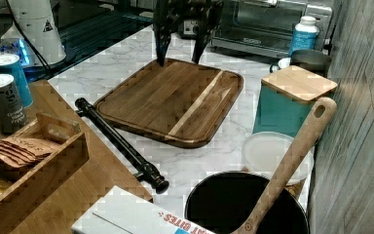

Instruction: Open the drawer.

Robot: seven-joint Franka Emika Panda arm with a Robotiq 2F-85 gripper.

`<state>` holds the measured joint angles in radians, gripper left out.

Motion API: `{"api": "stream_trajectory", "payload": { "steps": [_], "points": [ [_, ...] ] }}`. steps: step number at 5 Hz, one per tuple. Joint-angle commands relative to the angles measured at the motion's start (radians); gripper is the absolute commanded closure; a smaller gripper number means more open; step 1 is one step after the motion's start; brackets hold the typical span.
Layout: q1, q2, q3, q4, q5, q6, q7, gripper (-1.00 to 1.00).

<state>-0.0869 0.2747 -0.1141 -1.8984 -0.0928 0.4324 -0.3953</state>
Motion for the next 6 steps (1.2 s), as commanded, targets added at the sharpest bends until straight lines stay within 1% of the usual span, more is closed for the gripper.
{"api": "stream_trajectory", "payload": {
  "steps": [1, 2, 3, 4, 5, 6],
  "points": [
    [-0.103, -0.049, -0.098, 0.004, -0.111, 0.148, -0.117, -1.0],
    [-0.124, -0.026, -0.113, -0.003, -0.106, 0.227, -0.179, -1.0],
    [-0.151, 0.009, -0.092, 0.011, -0.118, 0.244, -0.178, -1.0],
    [-0.163, 0.011, -0.064, -0.006, -0.15, 0.246, -0.134, -1.0],
    [-0.151, 0.019, -0.078, -0.003, -0.117, 0.233, -0.14, -1.0],
    [-0.164, 0.028, -0.081, -0.019, -0.127, 0.282, -0.17, -1.0]
  ]
}}
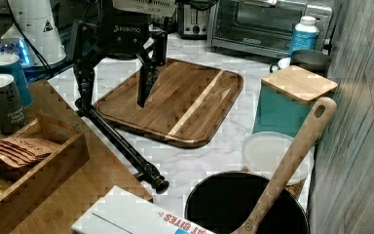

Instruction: Open the drawer.

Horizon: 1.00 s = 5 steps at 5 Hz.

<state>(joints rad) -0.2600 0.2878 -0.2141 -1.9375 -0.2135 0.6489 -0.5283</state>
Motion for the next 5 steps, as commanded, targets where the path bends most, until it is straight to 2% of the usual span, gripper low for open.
{"api": "stream_trajectory", "payload": {
  "steps": [1, 2, 3, 4, 5],
  "points": [
    [-0.008, 0.048, 0.017, 0.032, -0.003, 0.095, -0.073, -1.0],
    [-0.026, 0.071, 0.024, 0.025, 0.037, 0.118, -0.096, -1.0],
    [-0.011, 0.075, 0.026, -0.002, 0.049, 0.138, -0.043, -1.0],
    [0.008, 0.076, 0.017, -0.033, 0.013, 0.179, 0.008, -1.0],
    [-0.009, 0.103, 0.026, -0.037, 0.028, 0.237, -0.034, -1.0]
  ]
}}
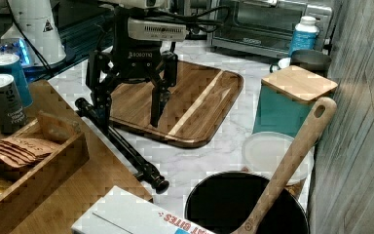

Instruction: Open the drawer.

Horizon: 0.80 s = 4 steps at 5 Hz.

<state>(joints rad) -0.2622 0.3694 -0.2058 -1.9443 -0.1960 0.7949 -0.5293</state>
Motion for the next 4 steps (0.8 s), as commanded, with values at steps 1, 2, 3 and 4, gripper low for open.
{"api": "stream_trajectory", "payload": {
  "steps": [1, 2, 3, 4],
  "points": [
    [-0.005, 0.054, 0.024, -0.008, 0.018, 0.064, -0.029, -1.0],
    [0.002, 0.058, 0.022, -0.004, 0.011, 0.051, -0.021, -1.0],
    [-0.002, 0.073, 0.029, 0.009, 0.02, 0.054, -0.041, -1.0],
    [-0.023, 0.095, 0.046, 0.002, 0.045, 0.096, -0.076, -1.0]
  ]
}}
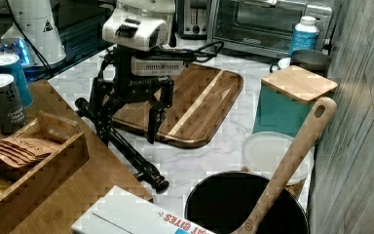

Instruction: Open the drawer.

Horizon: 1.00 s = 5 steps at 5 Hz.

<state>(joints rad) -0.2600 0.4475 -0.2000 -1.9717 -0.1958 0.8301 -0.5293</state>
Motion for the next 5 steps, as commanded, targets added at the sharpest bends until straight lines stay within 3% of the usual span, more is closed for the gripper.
{"api": "stream_trajectory", "payload": {
  "steps": [1, 3, 5],
  "points": [
    [-0.029, 0.023, 0.053, 0.059, 0.044, 0.011, -0.072, -1.0],
    [-0.001, 0.031, 0.069, 0.131, 0.066, -0.087, -0.031, -1.0],
    [0.045, 0.06, 0.125, 0.148, 0.106, -0.048, -0.016, -1.0]
  ]
}}
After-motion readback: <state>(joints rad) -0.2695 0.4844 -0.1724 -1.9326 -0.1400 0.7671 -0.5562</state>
